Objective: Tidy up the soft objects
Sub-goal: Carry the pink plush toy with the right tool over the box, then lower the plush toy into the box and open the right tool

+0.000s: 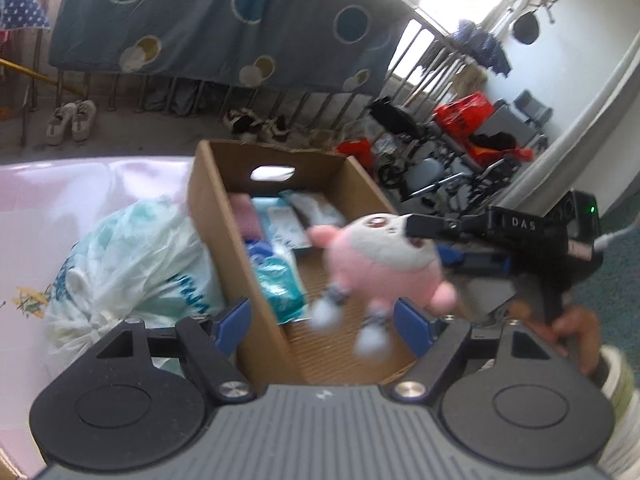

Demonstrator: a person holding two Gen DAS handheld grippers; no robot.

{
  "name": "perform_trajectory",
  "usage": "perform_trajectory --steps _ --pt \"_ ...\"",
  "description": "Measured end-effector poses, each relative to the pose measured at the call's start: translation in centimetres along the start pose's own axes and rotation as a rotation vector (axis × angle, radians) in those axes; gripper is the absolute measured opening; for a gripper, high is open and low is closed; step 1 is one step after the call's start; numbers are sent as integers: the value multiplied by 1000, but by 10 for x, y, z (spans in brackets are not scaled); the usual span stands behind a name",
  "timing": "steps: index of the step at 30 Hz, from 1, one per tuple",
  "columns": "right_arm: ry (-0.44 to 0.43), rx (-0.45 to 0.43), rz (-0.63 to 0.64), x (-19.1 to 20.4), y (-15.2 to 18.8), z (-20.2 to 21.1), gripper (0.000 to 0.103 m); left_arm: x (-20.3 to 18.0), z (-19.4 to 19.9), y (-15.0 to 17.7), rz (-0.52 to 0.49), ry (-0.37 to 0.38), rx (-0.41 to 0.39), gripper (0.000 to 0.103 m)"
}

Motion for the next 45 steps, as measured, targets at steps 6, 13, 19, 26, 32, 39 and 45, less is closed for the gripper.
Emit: perform_trajectory --steps 6,13,19,26,32,39,45 --pt "86 169 258 -34 -9 -46 43 43 -1 8 60 -96 13 79" --pt "258 255 389 -55 -5 -128 26 67 2 10 114 -151 12 79" --pt "283 207 342 -55 -1 -115 29 70 10 14 92 -155 7 79" --pt "244 227 200 -39 8 -106 41 72 16 26 108 -122 -7 79" --pt "280 253 -84 -59 13 -168 43 80 30 35 143 -125 -14 79" --pt "294 284 -182 -54 38 -210 53 99 48 36 182 -143 -35 79" --pt "309 268 -123 -39 31 -186 55 105 57 37 201 -132 -51 79"
Point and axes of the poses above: each gripper's, at about its wrist camera, not at the fingertips, and z roughly against the way its jaws point, x to its left, y to its underside, the point moved 6 cm from there along -z, roughly the way its jaws point, and after that the axes turned 8 degrees about -x, right-handed, at the moved point
